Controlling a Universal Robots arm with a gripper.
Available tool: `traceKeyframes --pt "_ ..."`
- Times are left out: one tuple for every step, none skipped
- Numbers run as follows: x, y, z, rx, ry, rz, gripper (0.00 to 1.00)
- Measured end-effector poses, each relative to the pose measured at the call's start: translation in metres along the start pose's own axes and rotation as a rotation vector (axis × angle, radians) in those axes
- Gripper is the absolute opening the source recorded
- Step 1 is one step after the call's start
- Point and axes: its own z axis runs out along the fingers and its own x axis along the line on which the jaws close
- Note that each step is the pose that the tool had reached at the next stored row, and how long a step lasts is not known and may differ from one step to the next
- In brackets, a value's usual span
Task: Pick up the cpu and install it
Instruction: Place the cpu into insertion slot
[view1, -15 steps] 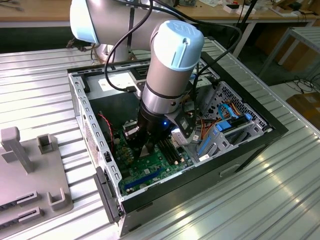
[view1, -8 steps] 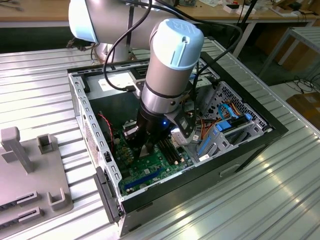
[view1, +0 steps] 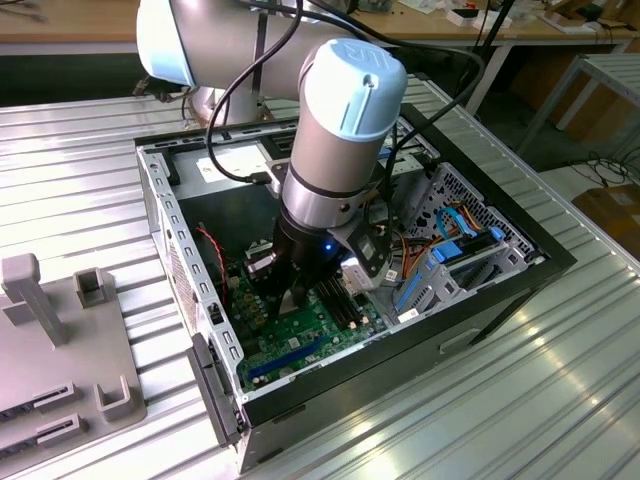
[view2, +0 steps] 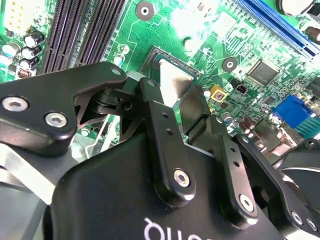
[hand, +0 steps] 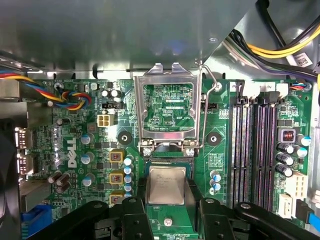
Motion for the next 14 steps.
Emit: traceKeyframes --pt "0.0000 0.0005 0.0000 -0.0001 0.0001 0.003 0.44" --pt "0.0000 0.0009 0.0000 -0.0002 0.0003 0.006 0.44" --pt "-0.0001 0.0014 0.0000 -0.0004 0.0003 0.009 0.44" --pt "-0.0002 0.0018 0.0001 -0.0007 0.0003 0.012 0.44" --pt "-0.0003 0.0018 0.0001 -0.0007 0.0004 0.014 0.44" --pt "-0.0008 0.0020 0.0001 -0.0008 0.0005 0.016 0.42" --pt "-0.0010 0.0021 0.0001 -0.0009 0.0005 0.017 0.35" --pt "-0.0011 0.0022 0.0001 -0.0009 0.0005 0.017 0.35" --pt "-0.0012 0.0022 0.0000 -0.0009 0.0006 0.018 0.35" --pt "-0.0012 0.0022 0.0001 -0.0009 0.0005 0.019 0.35" --pt "-0.0012 0.0022 0.0001 -0.0009 0.0006 0.019 0.35" --pt "-0.0013 0.0022 0.0001 -0.0010 0.0006 0.019 0.35" --pt "-0.0014 0.0022 0.0000 -0.0010 0.0006 0.019 0.36" --pt "-0.0015 0.0022 0.0000 -0.0009 0.0006 0.019 0.36"
